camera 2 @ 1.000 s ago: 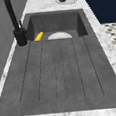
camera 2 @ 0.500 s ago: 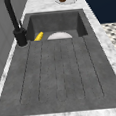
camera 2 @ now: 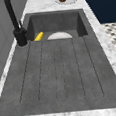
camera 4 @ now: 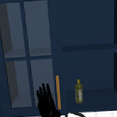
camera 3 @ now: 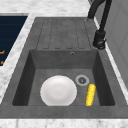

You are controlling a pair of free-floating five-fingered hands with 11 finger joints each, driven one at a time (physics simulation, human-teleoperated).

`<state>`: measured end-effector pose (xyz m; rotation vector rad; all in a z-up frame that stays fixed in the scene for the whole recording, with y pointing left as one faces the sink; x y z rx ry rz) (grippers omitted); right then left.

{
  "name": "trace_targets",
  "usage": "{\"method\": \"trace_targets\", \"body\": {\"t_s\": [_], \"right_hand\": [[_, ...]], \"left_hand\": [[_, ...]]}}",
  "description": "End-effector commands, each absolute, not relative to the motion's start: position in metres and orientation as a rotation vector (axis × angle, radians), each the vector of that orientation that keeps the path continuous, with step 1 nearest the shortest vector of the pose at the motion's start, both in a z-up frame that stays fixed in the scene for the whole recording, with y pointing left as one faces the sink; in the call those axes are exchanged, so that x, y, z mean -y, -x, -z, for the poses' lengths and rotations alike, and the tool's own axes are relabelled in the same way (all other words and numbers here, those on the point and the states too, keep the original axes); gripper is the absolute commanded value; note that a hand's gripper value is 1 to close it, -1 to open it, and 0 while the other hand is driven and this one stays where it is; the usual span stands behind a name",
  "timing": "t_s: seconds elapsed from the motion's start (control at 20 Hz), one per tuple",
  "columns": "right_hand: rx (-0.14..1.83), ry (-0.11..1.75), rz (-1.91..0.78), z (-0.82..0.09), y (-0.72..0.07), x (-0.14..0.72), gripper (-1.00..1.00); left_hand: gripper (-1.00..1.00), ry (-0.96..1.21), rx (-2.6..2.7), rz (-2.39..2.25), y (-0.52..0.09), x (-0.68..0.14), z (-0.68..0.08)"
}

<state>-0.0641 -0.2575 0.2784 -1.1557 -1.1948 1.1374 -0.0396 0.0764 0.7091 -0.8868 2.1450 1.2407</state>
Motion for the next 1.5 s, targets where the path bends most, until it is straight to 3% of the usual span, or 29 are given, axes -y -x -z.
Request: {"method": "trace_targets", "body": {"t_s": [0.0,1.45], "right_hand": [[1.195,1.156,-1.137,-0.278,0.064,0.257,0.00],[1.195,1.156,-1.137,-0.278,0.064,0.257,0.00]], "left_hand": [[-1.00,0.947,-2.182,-1.053,0.055,-0.077,-0.709],[-1.00,1.013,-2.145,-0.940,0.142,-0.072,-0.710]]}}
